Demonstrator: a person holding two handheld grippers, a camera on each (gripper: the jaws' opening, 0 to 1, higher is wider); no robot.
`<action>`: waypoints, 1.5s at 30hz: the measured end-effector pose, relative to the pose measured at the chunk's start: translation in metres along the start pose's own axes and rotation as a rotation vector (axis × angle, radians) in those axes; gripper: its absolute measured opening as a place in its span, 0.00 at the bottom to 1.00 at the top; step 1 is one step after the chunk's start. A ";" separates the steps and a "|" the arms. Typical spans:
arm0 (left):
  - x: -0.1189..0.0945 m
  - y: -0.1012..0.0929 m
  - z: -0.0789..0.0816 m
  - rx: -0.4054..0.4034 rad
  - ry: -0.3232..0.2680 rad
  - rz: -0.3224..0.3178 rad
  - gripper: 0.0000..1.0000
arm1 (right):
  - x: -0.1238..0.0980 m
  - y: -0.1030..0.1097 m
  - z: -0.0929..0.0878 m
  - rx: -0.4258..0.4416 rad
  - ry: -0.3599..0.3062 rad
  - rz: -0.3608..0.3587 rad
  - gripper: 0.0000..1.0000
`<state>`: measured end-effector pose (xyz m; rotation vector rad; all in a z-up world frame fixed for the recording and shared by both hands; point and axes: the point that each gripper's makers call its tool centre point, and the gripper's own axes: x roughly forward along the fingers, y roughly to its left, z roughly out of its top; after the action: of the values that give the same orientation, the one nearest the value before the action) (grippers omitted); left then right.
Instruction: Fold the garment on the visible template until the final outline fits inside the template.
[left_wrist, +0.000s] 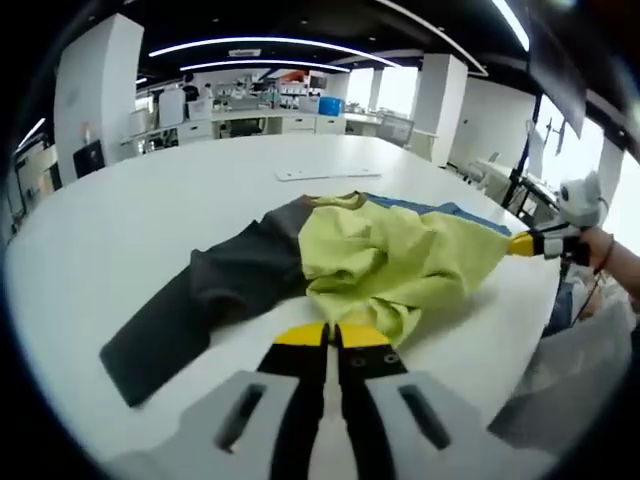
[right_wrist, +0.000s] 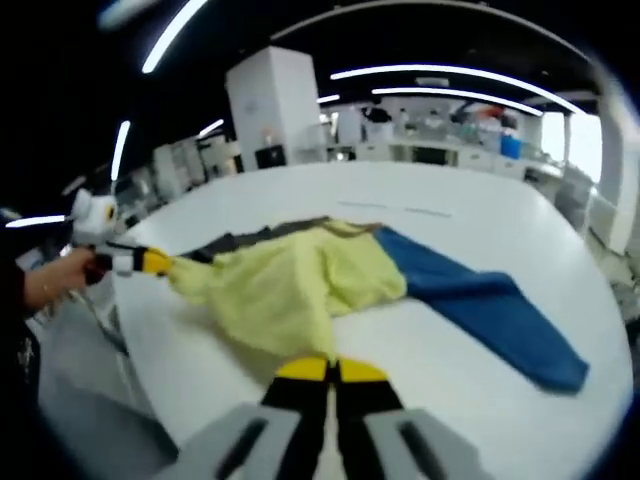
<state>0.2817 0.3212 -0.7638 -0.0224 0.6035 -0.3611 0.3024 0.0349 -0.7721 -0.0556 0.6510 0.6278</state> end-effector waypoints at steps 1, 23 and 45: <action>-0.002 -0.002 -0.001 0.001 0.003 0.000 0.00 | -0.003 -0.001 0.000 0.000 -0.002 -0.004 0.00; -0.048 -0.011 -0.040 -0.079 0.054 0.040 0.00 | -0.047 -0.002 -0.037 -0.031 0.046 -0.036 0.00; -0.058 -0.018 -0.090 0.009 0.249 0.058 0.00 | -0.060 0.008 -0.091 -0.055 0.169 -0.069 0.00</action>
<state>0.1814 0.3319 -0.8042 0.0495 0.8472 -0.3128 0.2109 -0.0124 -0.8087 -0.1837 0.7913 0.5780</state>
